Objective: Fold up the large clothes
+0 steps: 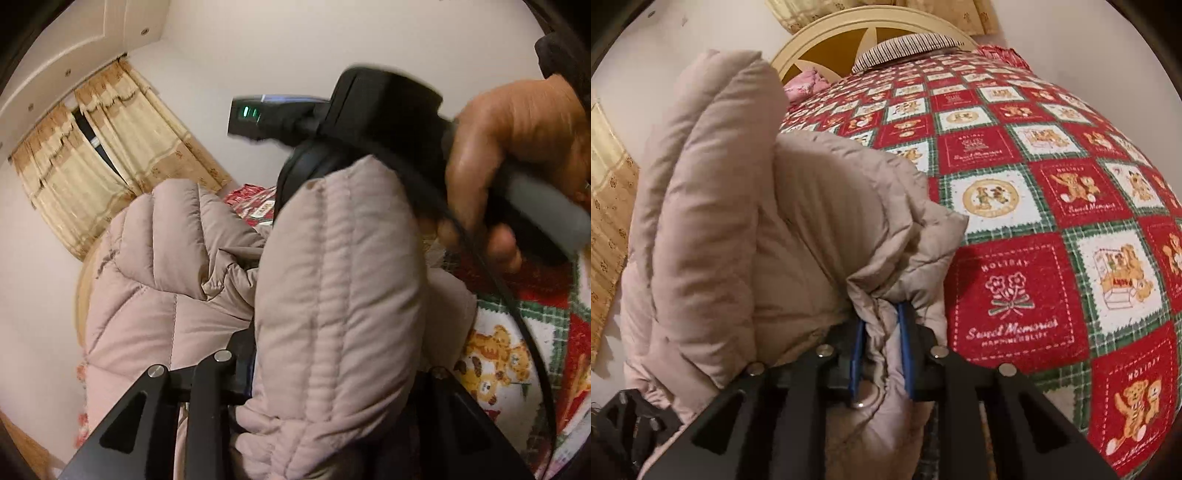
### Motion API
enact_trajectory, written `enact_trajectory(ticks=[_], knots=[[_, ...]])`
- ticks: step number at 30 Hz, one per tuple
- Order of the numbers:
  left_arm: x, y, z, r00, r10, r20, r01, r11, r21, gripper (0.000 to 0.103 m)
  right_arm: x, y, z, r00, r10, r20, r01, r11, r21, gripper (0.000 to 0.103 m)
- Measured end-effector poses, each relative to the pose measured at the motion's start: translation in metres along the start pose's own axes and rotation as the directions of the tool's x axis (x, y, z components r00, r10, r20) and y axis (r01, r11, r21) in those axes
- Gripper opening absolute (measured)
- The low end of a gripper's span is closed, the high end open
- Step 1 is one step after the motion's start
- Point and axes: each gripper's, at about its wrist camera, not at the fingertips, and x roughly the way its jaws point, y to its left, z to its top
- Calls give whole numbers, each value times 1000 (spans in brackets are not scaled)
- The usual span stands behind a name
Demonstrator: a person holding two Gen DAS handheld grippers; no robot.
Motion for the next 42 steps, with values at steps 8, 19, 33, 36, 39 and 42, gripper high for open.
enact_trajectory(ticks=[8,19,33,36,39,42], knots=[[-1,8,3,999,-46,17,47,998,-39,32,-97,2,35,978,106,182,-113,993,30,81],[-5,11,3,997,-69,30,70,996,-52,32,-40,68,66,992,122,-14,-122,974,-193,22],[-83,40,-9,974,-226,-3,226,973,40,51,-10,42,22,997,41,61,-31,987,-156,20],[-105,77,-17,951,-308,5,308,948,-86,51,-8,28,20,992,96,77,-88,990,-109,20],[-105,153,-20,936,-345,68,340,837,-428,52,-7,11,15,981,164,106,-159,986,-48,21],[-80,220,-10,953,-284,108,276,658,-700,57,-7,7,6,969,188,160,-188,982,-14,21]])
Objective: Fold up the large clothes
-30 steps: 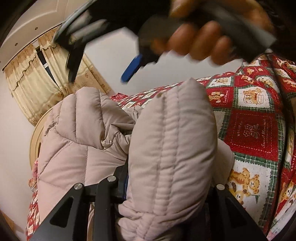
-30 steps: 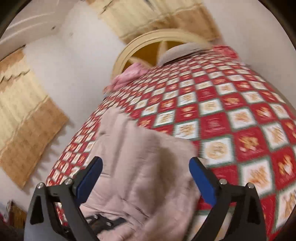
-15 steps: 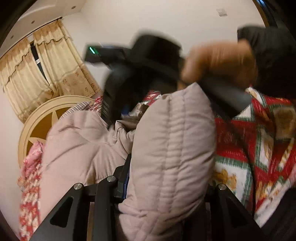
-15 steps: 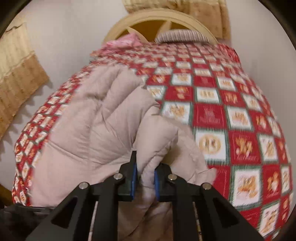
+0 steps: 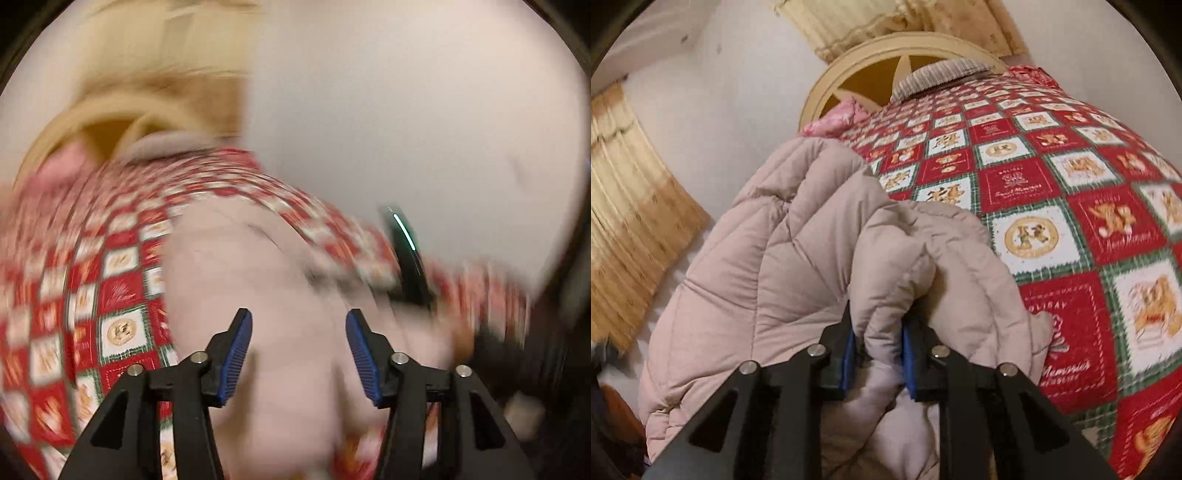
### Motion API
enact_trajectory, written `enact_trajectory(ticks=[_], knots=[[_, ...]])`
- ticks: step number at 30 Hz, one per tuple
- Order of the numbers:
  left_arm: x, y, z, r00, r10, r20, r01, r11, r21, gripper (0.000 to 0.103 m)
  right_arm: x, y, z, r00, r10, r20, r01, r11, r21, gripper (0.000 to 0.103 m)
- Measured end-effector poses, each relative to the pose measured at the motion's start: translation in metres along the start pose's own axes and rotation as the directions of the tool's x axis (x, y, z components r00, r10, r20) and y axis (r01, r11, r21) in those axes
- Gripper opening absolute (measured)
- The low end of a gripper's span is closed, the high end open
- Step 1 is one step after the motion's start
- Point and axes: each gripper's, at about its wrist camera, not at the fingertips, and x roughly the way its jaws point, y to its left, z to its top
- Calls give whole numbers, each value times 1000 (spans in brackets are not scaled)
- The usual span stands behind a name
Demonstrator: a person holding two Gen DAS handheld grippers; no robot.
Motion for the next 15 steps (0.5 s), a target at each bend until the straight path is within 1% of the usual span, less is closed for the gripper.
enact_trajectory(ticks=[1,2,3,4,6,7,8,9,10,13,15], knots=[[11,13,22,1000,15,19,-13,994,-104,59,-1,0,-3,1000,0,18,0,1000,7,21],[27,22,40,999,24,30,-19,986,-164,59,-2,1,-5,1000,-5,30,5,1000,9,21],[46,26,52,999,39,29,-33,982,-188,59,-2,3,-6,999,-17,37,17,1000,6,21],[63,26,60,998,63,17,-58,981,-188,59,-3,5,-6,999,-28,40,28,1000,2,22],[105,15,66,991,126,-36,-130,983,-126,59,-5,8,-6,998,-43,44,43,999,-3,22],[133,9,65,986,145,-78,-151,986,-76,59,-5,7,-7,998,-44,45,44,999,1,22],[148,6,58,981,154,-121,-162,985,-60,59,-6,6,-8,998,-42,46,42,999,7,22],[162,5,48,971,172,-165,-183,982,-54,59,-7,5,-9,998,-39,48,38,999,16,22],[169,6,39,962,209,-177,-219,975,-39,59,-7,3,-10,998,-37,50,36,999,24,22],[174,4,21,950,279,-144,-280,960,9,61,-8,-5,-13,998,-6,57,3,998,56,22],[176,-2,11,937,330,-114,-325,944,58,63,-7,-9,-14,998,18,55,-22,997,75,22]])
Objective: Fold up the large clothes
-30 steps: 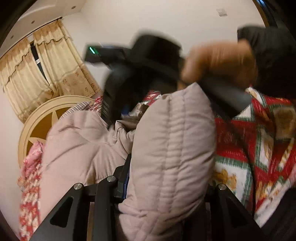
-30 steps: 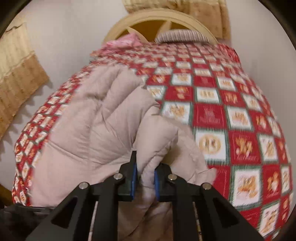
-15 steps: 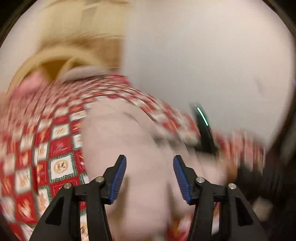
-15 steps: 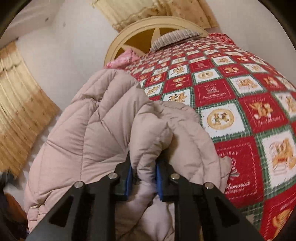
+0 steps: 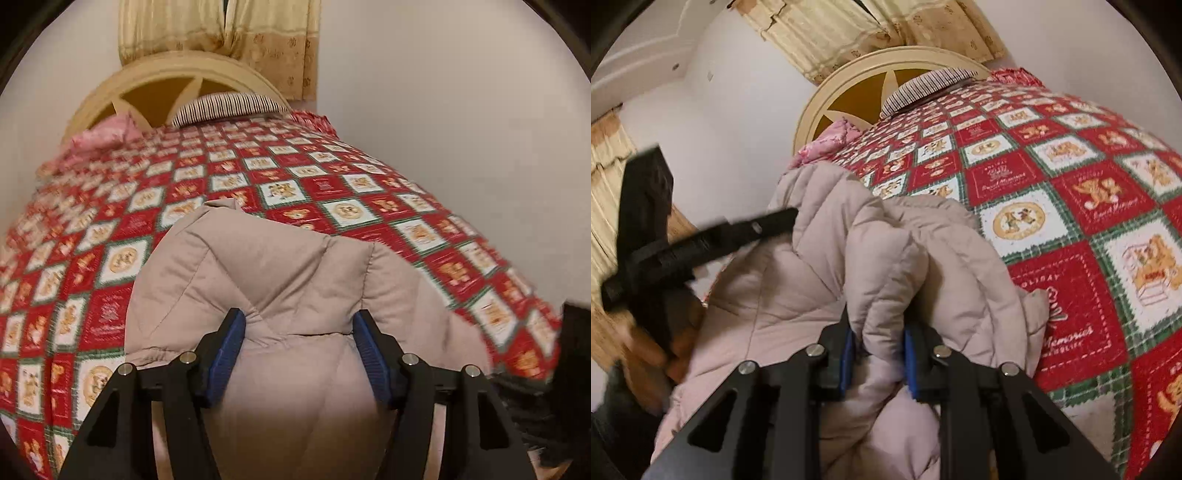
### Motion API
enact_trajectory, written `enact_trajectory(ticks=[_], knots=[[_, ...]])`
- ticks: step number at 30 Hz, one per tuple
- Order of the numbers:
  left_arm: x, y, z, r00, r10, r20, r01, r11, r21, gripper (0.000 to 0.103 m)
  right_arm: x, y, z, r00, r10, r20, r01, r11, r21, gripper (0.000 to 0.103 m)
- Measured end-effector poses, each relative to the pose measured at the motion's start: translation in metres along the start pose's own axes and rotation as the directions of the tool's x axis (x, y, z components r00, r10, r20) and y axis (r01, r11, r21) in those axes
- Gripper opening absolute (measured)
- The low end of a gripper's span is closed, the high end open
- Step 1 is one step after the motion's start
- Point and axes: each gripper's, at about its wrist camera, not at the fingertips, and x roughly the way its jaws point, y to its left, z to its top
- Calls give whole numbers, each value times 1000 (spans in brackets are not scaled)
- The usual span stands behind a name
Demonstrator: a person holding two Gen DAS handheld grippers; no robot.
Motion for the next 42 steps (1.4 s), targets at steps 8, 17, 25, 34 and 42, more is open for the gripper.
enact_trajectory(ticks=[8,17,25,34,42], knots=[[37,2,-8,998,67,21,-67,997,30,66,3,-6,-1,1000,6,-12,-5,1000,29,22],[48,-6,-12,992,126,15,-126,990,68,66,-22,14,16,994,-102,-42,103,995,1,26],[51,-11,-13,986,167,20,-168,982,87,66,-52,49,39,986,-155,-55,153,987,-40,32],[51,-14,-13,984,177,30,-179,979,99,66,-10,28,5,966,-236,-101,238,971,9,28],[53,-19,-14,978,207,35,-210,971,117,67,3,28,-10,954,-296,-36,295,954,-47,28]])
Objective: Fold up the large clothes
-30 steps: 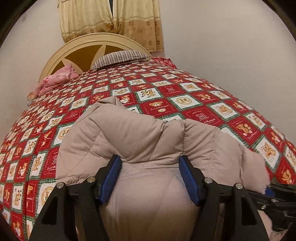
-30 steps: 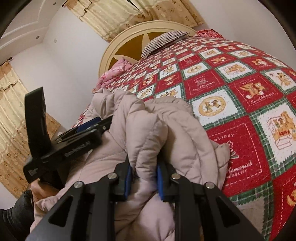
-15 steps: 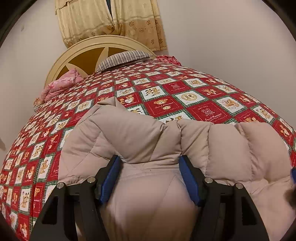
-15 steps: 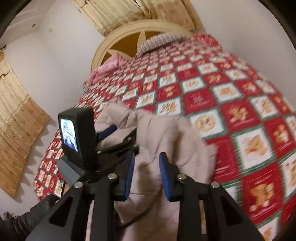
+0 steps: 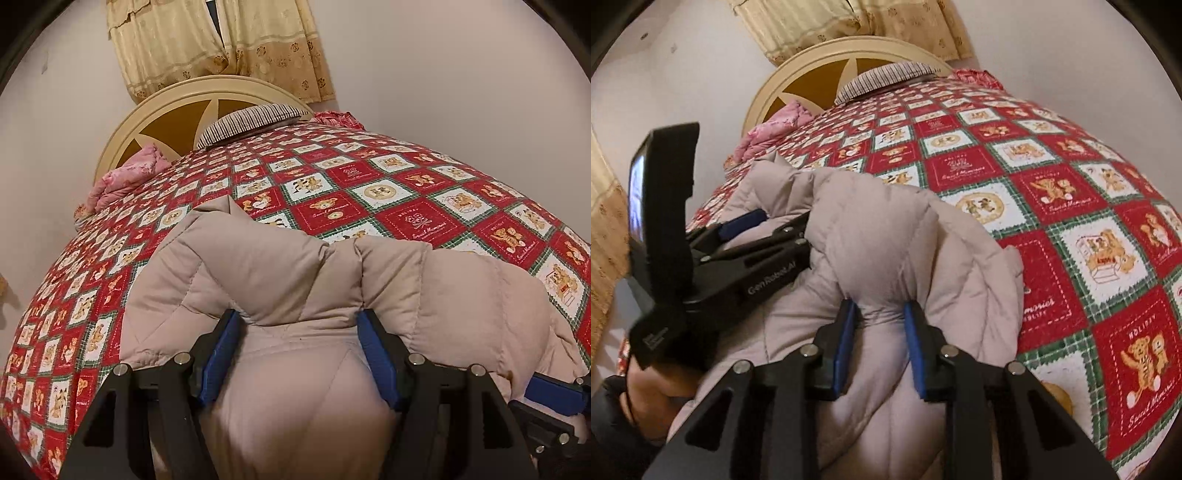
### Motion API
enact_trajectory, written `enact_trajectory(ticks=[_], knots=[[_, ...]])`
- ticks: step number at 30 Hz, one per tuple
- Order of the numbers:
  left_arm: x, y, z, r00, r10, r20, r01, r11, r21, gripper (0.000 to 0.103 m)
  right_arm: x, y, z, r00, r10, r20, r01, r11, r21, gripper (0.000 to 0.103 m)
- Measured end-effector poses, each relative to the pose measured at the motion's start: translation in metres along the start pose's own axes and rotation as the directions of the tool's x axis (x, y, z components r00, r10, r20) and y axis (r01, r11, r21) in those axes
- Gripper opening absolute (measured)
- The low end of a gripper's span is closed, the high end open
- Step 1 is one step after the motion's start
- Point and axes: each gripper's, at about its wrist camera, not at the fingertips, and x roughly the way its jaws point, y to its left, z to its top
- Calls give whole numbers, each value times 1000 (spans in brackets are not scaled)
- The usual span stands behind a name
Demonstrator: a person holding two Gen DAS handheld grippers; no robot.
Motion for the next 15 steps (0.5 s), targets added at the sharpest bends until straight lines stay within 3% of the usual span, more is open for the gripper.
enact_trajectory(ticks=[7,15], knots=[[8,-3,3,998,55,-6,-55,998,6,67,15,2,4,1000,-30,2,30,999,-17,28],[4,-3,4,998,63,-3,-63,998,14,67,15,1,1,999,-30,14,30,999,-26,27]])
